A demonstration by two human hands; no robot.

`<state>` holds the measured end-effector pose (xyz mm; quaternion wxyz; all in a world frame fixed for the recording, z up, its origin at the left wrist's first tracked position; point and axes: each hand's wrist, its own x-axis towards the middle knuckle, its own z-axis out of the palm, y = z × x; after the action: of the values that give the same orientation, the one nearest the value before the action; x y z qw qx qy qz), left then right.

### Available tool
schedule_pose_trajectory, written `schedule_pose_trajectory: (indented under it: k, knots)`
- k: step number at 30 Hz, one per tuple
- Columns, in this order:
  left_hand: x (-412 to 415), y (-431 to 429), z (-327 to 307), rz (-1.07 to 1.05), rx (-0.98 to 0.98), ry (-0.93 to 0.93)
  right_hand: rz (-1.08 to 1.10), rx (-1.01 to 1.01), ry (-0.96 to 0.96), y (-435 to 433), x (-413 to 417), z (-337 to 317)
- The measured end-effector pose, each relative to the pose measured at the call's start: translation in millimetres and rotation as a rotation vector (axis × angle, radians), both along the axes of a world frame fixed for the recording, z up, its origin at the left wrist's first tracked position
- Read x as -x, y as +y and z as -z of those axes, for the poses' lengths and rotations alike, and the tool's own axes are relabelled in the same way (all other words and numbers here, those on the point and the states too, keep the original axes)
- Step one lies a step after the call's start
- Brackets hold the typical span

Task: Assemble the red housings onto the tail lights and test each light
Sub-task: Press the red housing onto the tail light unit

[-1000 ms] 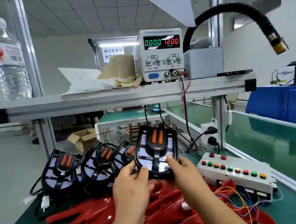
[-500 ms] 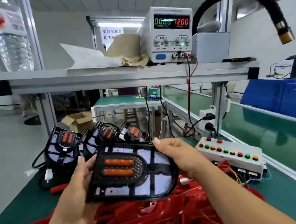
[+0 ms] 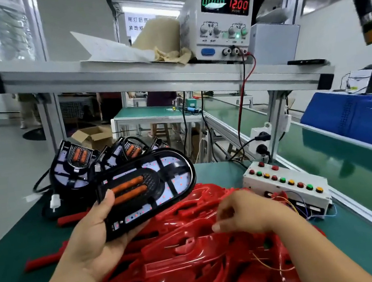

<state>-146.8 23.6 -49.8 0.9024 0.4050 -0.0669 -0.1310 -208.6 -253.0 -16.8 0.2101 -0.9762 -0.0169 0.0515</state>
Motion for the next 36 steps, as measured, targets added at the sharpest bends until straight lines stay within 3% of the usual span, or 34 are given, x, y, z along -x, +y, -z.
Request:
schedule_pose_trajectory:
  k: [2,7,15,18,22,30,36]
  knots:
    - [-1,-4,3,-0.024,-0.035,-0.038,-0.054,0.015,0.015,4,4,8]
    - [-2,-13,8,-0.06,-0.097,-0.081,-0.122,-0.162,-0.051,7,15,8]
    - [-5,-13,11,-0.09,-0.1,-0.095,-0.294,-0.136,-0.179,32,24,10]
    - [-5,-13,13,-0.094,-0.102,-0.094,-0.351,-0.262,-0.087,33,28,6]
    - [-4,-13,13,-0.088,-0.102,-0.09,-0.353,-0.181,0.05,34,30,9]
    - [-1,-16,11,-0.088,-0.079,-0.087,-0.322,-0.151,-0.034,36,24,16]
    - [-2,-16,11,-0.099,-0.068,-0.1,-0.309,-0.493,-0.012,17,28,3]
